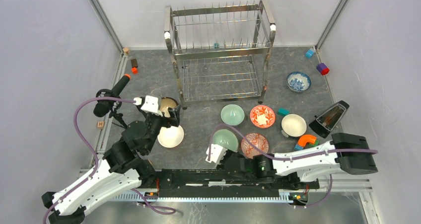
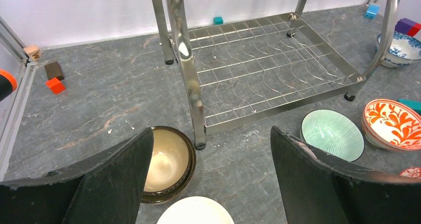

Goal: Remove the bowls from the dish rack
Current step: Place the bowl at the center of the board.

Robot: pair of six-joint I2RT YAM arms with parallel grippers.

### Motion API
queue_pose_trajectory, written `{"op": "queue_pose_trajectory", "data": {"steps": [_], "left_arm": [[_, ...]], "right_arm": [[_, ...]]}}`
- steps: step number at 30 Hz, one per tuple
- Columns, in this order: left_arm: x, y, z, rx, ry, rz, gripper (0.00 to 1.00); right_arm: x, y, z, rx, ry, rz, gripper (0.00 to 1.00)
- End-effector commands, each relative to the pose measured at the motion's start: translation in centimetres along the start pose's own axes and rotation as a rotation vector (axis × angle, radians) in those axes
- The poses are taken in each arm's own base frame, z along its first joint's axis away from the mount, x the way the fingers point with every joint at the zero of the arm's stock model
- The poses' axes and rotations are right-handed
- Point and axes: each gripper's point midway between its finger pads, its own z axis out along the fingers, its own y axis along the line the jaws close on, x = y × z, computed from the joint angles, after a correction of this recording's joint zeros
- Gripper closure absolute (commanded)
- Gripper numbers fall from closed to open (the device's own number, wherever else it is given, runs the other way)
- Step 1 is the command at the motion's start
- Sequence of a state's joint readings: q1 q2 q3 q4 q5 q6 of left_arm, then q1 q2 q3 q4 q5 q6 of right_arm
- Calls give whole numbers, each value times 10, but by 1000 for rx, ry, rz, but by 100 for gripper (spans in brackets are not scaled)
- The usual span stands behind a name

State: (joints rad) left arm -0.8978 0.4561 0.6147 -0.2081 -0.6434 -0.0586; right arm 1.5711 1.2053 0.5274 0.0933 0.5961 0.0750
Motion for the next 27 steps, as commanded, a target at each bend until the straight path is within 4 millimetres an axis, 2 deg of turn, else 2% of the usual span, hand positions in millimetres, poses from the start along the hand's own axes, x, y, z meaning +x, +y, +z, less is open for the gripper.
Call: {"op": "queue_pose_trajectory", "data": {"steps": [1,8,13,27], "left_arm": [[-10,-1,0,14,-24,4,7],[-10,-2,0,18,-23,4,7],[-11,-3,-1,22,-24,3,7],[-9,-4,0,27,-18,6,7]], "right_arm": [[-55,9,5,30,-111,-42,100],[-41,26,22,1,-21,-162,100],[-32,29,29,11,49,-236,100],[-2,42,42,-13,153,-288,100]]}}
